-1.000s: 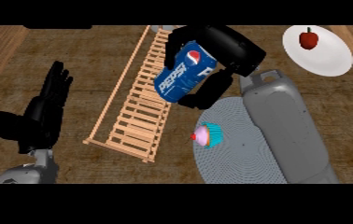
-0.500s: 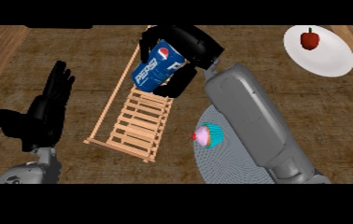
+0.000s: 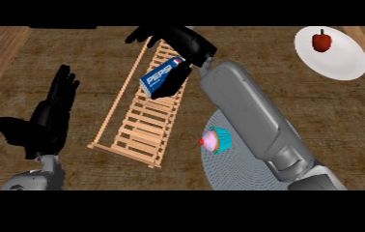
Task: Pick the can from the placemat and place it in the tiered shelf
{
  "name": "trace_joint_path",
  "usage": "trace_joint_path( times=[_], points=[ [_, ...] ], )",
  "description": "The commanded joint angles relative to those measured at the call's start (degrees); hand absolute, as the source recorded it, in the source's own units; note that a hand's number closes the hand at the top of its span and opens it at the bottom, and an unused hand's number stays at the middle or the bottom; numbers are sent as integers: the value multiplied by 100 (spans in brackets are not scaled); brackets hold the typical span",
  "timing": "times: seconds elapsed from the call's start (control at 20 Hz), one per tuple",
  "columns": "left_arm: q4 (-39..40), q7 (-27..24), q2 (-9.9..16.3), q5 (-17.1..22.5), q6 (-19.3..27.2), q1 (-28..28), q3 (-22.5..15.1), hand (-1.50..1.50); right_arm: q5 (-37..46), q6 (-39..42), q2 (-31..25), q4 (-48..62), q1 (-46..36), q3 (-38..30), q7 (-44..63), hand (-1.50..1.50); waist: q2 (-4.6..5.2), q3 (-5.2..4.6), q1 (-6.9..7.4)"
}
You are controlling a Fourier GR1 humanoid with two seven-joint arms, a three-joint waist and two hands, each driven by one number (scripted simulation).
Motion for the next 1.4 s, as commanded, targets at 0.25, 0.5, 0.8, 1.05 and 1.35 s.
trace_joint_path(
  times=[0.25, 0.5, 0.8, 1.05, 1.35],
  points=[
    [61, -282, -146, -119, 18, 170, -52, 0, -690, 306, -10, 718, -468, -325, -746, -150, 4, 1, -30],
    [-368, 450, 120, 165, -206, 33, 116, 0, -1414, 505, -118, 681, -735, -966, -280, -150, -8, 3, -26],
    [-36, 268, 203, 243, -226, -265, 353, 0, -1657, 351, -693, 1013, -1206, -1629, 440, -150, -4, 1, -63],
    [170, -79, -278, -250, 118, -142, -140, 0, -1799, 977, -1641, 1640, -1285, -2019, 473, -150, 26, 1, -47],
    [-98, -122, -59, -12, -187, 40, 12, 0, -1583, 1891, -2589, 2671, -1201, -2140, -469, -150, 121, 5, 189]
  ],
)
